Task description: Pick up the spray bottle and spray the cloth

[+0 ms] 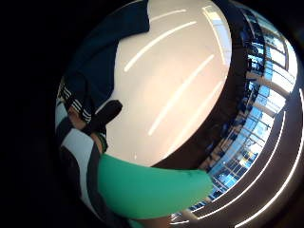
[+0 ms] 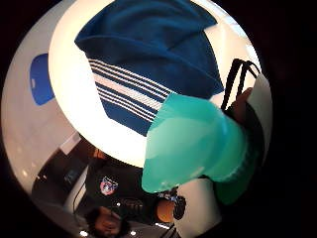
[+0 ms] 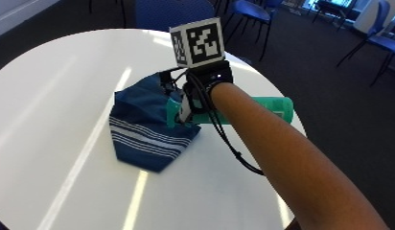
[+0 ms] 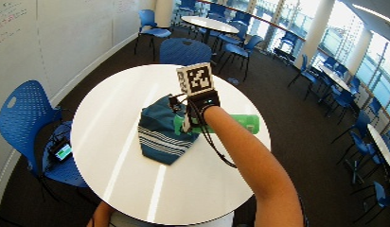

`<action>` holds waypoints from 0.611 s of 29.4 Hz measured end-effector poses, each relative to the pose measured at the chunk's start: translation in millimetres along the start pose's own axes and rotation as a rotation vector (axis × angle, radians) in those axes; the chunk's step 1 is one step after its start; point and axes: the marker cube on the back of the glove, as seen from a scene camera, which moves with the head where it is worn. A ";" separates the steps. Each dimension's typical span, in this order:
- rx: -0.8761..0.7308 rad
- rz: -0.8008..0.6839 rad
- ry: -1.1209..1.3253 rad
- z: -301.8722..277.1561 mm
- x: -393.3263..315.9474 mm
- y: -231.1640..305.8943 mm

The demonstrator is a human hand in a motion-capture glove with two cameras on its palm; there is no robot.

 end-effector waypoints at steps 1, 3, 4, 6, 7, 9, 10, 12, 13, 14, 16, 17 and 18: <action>-0.005 -0.003 -0.001 0.2 -0.1 1.1; -0.008 -0.007 -0.003 0.7 0.0 1.4; -0.007 -0.009 -0.003 1.0 0.1 0.9; -0.003 -0.013 -0.003 1.4 -0.2 -0.2; -0.003 -0.012 -0.003 1.6 -0.4 -0.5; -0.005 -0.008 -0.001 2.0 -0.9 -0.7; -0.006 -0.007 0.002 2.3 -1.3 -0.6; -0.010 -0.009 0.005 3.1 -2.1 -0.3; -0.013 -0.010 0.005 3.6 -2.2 -0.4; -0.016 -0.010 0.005 4.0 -2.2 -0.7; -0.021 -0.004 0.006 4.8 -1.5 -2.0; -0.022 0.002 0.007 5.1 -1.0 -2.7; -0.024 0.006 0.008 5.5 -0.8 -3.0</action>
